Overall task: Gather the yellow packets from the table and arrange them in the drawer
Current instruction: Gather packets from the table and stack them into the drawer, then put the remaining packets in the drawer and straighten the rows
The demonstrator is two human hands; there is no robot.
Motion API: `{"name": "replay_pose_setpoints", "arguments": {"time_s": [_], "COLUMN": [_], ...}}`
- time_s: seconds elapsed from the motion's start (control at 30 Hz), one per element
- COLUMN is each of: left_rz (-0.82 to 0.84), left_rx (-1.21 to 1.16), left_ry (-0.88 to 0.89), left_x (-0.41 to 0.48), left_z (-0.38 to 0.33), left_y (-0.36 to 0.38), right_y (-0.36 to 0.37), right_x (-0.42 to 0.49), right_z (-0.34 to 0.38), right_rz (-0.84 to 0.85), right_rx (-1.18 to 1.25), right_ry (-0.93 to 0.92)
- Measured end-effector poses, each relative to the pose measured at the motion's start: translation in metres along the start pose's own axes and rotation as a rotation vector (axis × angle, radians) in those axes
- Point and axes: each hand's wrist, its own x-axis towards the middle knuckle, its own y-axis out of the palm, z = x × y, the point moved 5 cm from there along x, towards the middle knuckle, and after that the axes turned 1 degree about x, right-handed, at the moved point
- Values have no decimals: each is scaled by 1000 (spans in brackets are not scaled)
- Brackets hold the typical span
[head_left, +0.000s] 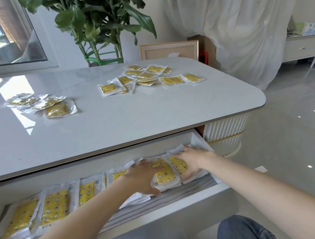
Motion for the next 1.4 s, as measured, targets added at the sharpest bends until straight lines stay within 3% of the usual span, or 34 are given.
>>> {"name": "replay_pose_setpoints", "arguments": {"time_s": [0.5, 0.83, 1.07, 1.2, 1.4], "left_rz": [-54, -336, -641, -734, -711], "left_rx": [-77, -405, -508, -522, -488], "left_ry": [-41, -80, -183, -236, -309], "left_x": [-13, -74, -122, -126, -95], "left_z": [-5, -8, 31, 69, 121], "left_y": [-14, -64, -130, -158, -176], "right_y": [-15, -74, -132, -159, -185], "right_x": [-11, -104, -130, -116, -65], "right_z": [-6, 22, 32, 35, 25], "right_rz": [-148, -468, -767, -807, -802], "right_rx": [3, 294, 450, 530, 611], "right_ry": [108, -57, -81, -74, -17]}}
